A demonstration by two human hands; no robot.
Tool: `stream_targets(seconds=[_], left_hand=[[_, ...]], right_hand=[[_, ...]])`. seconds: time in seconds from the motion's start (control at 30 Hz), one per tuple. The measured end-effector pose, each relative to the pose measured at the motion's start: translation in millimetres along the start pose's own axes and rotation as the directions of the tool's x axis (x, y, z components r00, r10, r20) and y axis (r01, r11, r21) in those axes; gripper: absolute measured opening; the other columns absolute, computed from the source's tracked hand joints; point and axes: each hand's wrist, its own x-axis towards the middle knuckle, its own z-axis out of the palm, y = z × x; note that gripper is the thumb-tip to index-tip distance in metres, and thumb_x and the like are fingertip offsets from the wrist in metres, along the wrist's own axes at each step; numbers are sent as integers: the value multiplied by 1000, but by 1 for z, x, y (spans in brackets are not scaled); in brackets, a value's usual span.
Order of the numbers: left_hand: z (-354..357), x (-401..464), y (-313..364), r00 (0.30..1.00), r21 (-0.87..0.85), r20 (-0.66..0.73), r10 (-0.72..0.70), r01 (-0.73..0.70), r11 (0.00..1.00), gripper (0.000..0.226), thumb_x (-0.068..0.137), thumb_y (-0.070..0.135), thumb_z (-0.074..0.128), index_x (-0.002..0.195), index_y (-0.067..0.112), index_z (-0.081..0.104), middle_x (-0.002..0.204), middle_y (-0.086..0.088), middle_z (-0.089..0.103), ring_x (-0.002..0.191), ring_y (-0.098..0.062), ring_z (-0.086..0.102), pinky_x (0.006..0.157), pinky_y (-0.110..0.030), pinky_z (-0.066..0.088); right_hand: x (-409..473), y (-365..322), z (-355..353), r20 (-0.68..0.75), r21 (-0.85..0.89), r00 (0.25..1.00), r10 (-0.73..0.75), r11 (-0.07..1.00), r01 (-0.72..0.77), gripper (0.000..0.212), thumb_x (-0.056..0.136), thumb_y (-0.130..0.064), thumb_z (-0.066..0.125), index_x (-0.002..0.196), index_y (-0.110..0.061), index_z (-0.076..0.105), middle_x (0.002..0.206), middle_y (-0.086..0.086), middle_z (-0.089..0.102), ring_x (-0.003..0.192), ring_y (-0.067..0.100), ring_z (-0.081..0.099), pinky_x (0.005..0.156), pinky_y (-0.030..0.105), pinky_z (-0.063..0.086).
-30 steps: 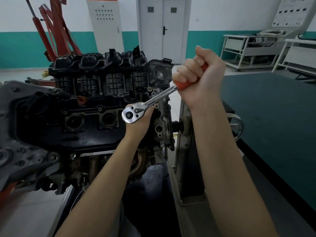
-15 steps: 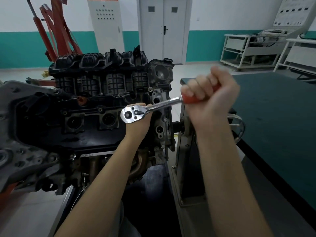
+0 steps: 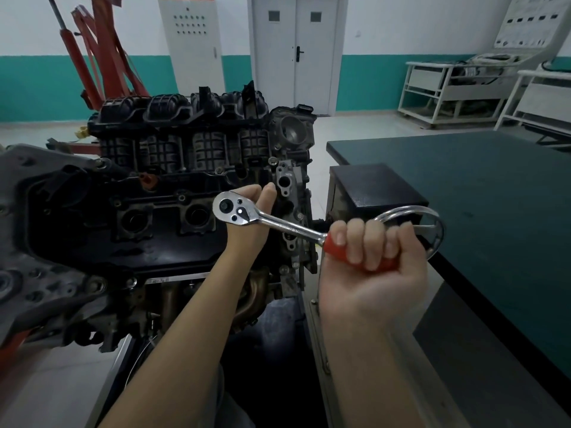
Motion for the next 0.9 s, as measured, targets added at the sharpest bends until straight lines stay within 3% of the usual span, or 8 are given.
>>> stream_targets(seconds=[0.13,0.27,0.33,0.43,0.53,0.67,0.8,0.9], left_hand=[[0,4,-7,997,24,-30,-73,74,997,42,80,20,55,47,6,33,42,10,30,40,-2,25,45,-17,21],[1,3,-17,980,116,-51,-190,195,974,33,85,35,61,59,29,43,41,19,46,52,1,36,54,-9,33],[2,3,-14,990,67,-42,-134,136,988,31,75,35,60,50,34,41,42,16,41,47,-1,32,51,-15,30],[2,5,-10,994,5,-30,-101,101,995,38,75,22,56,42,26,39,42,15,34,42,-2,27,48,-22,22],[2,1,-6,998,0,-38,-58,58,998,42,79,19,54,49,-4,35,51,-4,29,44,-6,24,47,-23,21],[2,-2,-3,999,16,-51,-8,9,1000,44,81,15,57,48,-2,32,46,2,25,41,-4,21,43,-18,20],[1,2,-9,996,71,-74,-54,59,996,50,87,10,59,48,-8,34,47,1,30,43,-7,27,45,-25,25],[0,1,-14,1000,104,-22,-10,13,994,45,80,25,59,47,8,35,45,11,36,45,-5,31,47,-27,28]], right_hand=[[44,-11,21,65,-104,989,133,987,-126,42,88,-13,38,47,-20,33,38,-7,25,35,10,23,43,19,30],[88,-8,54,95,-274,938,335,914,-298,43,92,-11,39,50,-18,32,38,-6,25,33,9,22,39,17,28],[94,-4,61,78,-281,932,355,904,-321,40,92,-10,40,54,-17,31,38,-6,26,34,9,22,38,17,27],[74,-4,48,45,-204,972,229,955,-216,40,90,-10,43,52,-19,33,39,-7,25,35,9,21,41,17,27],[31,-5,20,-6,-67,997,78,995,-78,37,83,-15,45,49,-21,35,40,-7,26,37,10,24,43,19,30],[5,0,4,-35,-6,999,1,1000,-1,41,86,-15,39,46,-20,35,39,-6,27,36,11,26,43,22,33],[45,-9,23,72,-122,988,136,985,-126,36,81,-15,44,46,-20,34,38,-7,25,36,10,22,44,19,29],[83,-9,48,95,-275,943,319,919,-283,41,89,-11,41,50,-18,33,38,-6,26,35,9,22,41,18,28]])
